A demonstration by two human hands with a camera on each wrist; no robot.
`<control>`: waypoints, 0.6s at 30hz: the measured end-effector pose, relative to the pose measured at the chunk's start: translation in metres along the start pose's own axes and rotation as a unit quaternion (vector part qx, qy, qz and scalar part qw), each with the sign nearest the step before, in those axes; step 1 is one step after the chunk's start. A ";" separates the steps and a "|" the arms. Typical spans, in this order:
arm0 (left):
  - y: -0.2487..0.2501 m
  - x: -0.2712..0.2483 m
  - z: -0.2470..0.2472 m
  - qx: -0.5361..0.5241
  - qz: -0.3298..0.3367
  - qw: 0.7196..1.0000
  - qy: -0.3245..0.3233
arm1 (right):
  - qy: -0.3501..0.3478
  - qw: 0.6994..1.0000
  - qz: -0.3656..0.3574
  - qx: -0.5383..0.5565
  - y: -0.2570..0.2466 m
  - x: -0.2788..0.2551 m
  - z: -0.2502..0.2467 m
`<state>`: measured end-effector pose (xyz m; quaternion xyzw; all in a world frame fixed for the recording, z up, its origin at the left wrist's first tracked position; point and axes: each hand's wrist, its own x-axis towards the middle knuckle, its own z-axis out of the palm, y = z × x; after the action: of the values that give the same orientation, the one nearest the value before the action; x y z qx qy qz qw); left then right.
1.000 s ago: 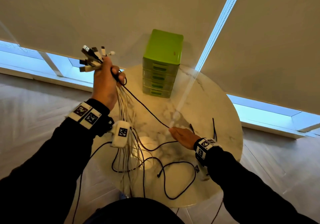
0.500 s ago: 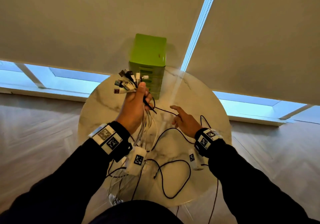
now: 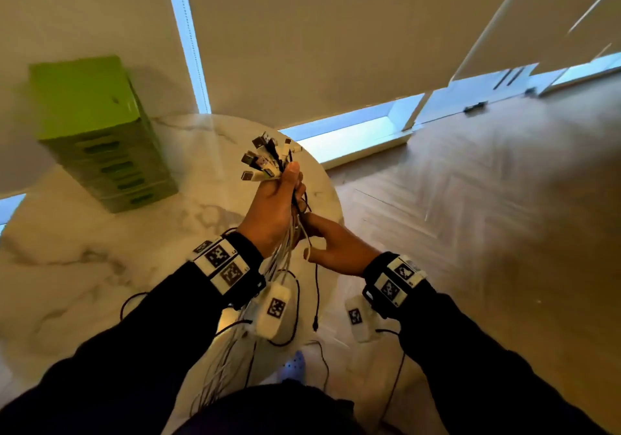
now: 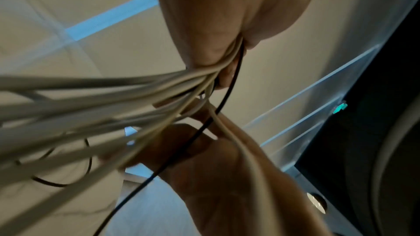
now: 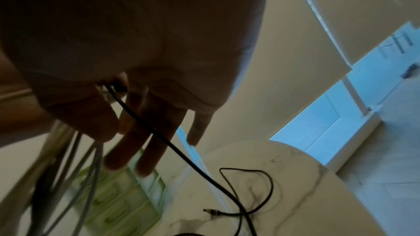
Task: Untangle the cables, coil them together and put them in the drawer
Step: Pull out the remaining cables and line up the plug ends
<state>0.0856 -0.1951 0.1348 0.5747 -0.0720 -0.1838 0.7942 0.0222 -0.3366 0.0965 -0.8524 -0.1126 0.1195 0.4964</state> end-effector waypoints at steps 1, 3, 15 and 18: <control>-0.006 0.003 0.007 0.021 -0.001 1.000 -0.016 | 0.011 0.999 0.026 0.016 -0.001 -0.012 -0.004; -0.014 0.008 0.015 0.077 0.004 0.996 -0.033 | 0.044 0.996 0.080 0.001 0.001 -0.027 -0.012; -0.013 0.038 0.014 -0.005 -0.036 0.999 0.002 | 0.260 0.899 0.316 -0.153 0.100 -0.100 -0.054; -0.013 0.033 0.018 -0.041 -0.049 0.998 -0.024 | 0.186 0.868 0.423 -0.181 0.120 -0.097 -0.041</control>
<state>0.1079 -0.2266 0.1253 0.5402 -0.0547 -0.2390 0.8051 -0.0475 -0.4579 0.0200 -0.8999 0.3334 0.1345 0.2471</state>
